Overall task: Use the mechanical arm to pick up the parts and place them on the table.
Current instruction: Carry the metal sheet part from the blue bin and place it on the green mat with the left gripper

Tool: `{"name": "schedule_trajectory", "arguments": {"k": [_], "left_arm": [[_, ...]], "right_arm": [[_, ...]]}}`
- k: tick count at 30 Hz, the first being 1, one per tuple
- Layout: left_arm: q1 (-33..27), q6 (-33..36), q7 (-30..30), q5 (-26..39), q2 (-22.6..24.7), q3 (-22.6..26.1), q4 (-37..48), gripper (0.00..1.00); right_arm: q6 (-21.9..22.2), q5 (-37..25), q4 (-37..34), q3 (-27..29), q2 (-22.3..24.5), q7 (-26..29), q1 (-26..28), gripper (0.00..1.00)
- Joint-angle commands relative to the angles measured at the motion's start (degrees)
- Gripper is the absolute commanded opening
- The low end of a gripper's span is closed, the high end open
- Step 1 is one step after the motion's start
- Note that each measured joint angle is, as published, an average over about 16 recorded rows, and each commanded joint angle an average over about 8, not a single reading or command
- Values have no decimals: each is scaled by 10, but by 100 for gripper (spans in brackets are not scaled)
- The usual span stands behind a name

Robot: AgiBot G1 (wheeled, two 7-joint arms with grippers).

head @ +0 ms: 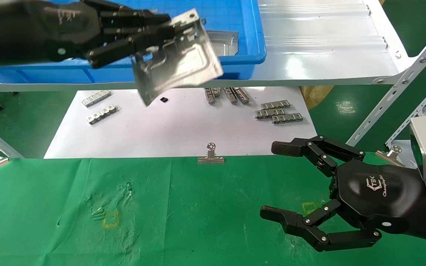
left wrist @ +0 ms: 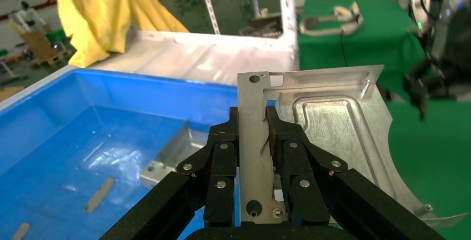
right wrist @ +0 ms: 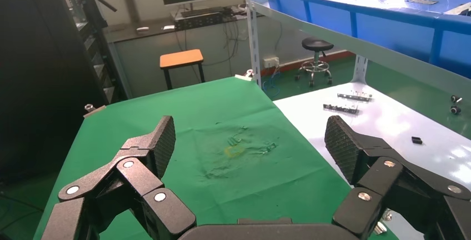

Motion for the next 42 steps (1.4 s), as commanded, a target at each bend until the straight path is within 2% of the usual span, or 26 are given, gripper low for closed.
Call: {"name": "schedule_trajectory", "arguments": {"k": [1, 7, 12, 15, 20, 33, 34, 40, 42], "left_arm": [[21, 3, -3, -17, -15, 7, -42, 0], [114, -2, 3, -96, -105, 68, -213, 0], [147, -14, 101, -64, -150, 123, -265, 0], [153, -23, 164, -27, -155, 144, -244, 0], [157, -36, 226, 5, -146, 159, -175, 0], [171, -27, 314, 35, -113, 184, -32, 2], [173, -29, 320, 35, -111, 184, -23, 8], [179, -46, 363, 39, -97, 187, 26, 83], [178, -49, 377, 42, -92, 188, 38, 100]], "right_arm": [[0, 0, 0, 0, 0, 0, 0, 100], [0, 0, 0, 0, 0, 0, 0, 100], [0, 0, 0, 0, 0, 0, 0, 100], [0, 0, 0, 0, 0, 0, 0, 100], [0, 0, 0, 0, 0, 0, 0, 100], [0, 0, 0, 0, 0, 0, 0, 100], [0, 0, 0, 0, 0, 0, 0, 100], [0, 0, 0, 0, 0, 0, 0, 100], [0, 0, 0, 0, 0, 0, 0, 100]]}}
